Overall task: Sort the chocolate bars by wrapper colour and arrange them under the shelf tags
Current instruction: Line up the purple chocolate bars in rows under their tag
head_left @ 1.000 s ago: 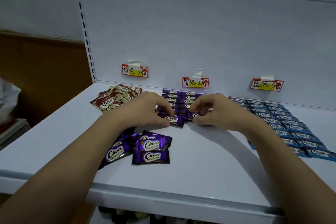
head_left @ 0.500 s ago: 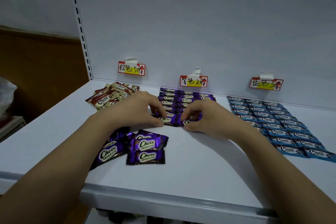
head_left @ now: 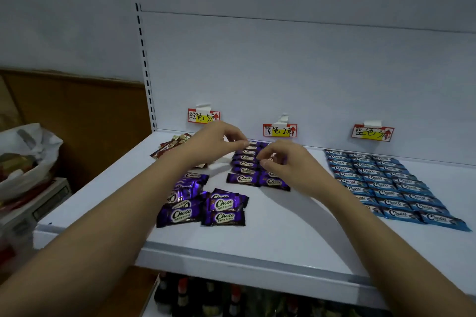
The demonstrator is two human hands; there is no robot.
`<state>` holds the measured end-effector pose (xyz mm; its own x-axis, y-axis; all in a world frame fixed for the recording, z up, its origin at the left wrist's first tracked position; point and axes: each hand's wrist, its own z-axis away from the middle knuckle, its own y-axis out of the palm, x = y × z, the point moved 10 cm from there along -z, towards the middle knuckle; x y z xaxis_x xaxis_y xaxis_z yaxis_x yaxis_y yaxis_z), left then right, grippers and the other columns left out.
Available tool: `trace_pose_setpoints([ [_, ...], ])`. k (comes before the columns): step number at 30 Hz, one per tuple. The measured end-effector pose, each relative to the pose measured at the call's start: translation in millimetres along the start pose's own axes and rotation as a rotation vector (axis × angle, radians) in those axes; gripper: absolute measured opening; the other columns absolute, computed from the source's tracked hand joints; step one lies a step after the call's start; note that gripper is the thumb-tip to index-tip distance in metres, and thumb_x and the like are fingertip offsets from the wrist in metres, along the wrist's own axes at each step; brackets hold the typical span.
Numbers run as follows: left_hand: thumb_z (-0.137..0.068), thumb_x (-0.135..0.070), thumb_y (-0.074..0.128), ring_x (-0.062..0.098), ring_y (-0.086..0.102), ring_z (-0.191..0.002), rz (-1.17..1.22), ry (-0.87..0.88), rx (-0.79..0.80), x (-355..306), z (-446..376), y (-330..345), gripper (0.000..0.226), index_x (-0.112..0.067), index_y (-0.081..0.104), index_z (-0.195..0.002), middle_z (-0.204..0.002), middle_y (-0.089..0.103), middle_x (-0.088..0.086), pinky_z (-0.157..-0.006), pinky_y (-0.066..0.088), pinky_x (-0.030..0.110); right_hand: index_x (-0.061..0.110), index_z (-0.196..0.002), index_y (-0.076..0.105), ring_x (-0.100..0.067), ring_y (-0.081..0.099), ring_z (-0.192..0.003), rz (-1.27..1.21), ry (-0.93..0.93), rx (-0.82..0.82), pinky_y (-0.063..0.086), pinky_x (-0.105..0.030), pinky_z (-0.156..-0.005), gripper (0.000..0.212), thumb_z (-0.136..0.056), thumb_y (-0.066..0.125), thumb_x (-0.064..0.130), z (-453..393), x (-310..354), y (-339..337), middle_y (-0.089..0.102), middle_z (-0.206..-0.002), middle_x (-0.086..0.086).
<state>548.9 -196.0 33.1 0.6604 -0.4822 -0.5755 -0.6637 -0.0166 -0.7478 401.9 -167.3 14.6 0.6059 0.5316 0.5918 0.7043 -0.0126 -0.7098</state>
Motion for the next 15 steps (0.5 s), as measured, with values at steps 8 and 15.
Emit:
trace_pose_setpoints([
  [8,-0.087,-0.028,0.070,0.001,0.061,-0.086,-0.054,-0.003,-0.067,-17,58,-28,0.009,-0.029,0.076,-0.093,-0.088,0.070,-0.017,-0.079,0.050,0.025,0.033,-0.087,0.071,0.000,0.060,-0.081,0.003,-0.092,0.184,0.048,-0.019,-0.073,0.007,-0.086,0.069,0.026,17,50,35,0.066,-0.088,0.020],
  [15,-0.085,-0.026,0.072,-0.003,0.059,-0.092,-0.089,-0.056,-0.062,-10,131,-31,0.011,-0.030,0.074,-0.095,-0.093,0.068,-0.021,-0.080,0.047,0.018,0.031,-0.089,0.073,-0.003,0.060,-0.080,0.057,-0.149,0.281,0.050,-0.023,-0.072,0.005,-0.084,0.070,0.029,36,79,65,0.067,-0.091,0.014],
])
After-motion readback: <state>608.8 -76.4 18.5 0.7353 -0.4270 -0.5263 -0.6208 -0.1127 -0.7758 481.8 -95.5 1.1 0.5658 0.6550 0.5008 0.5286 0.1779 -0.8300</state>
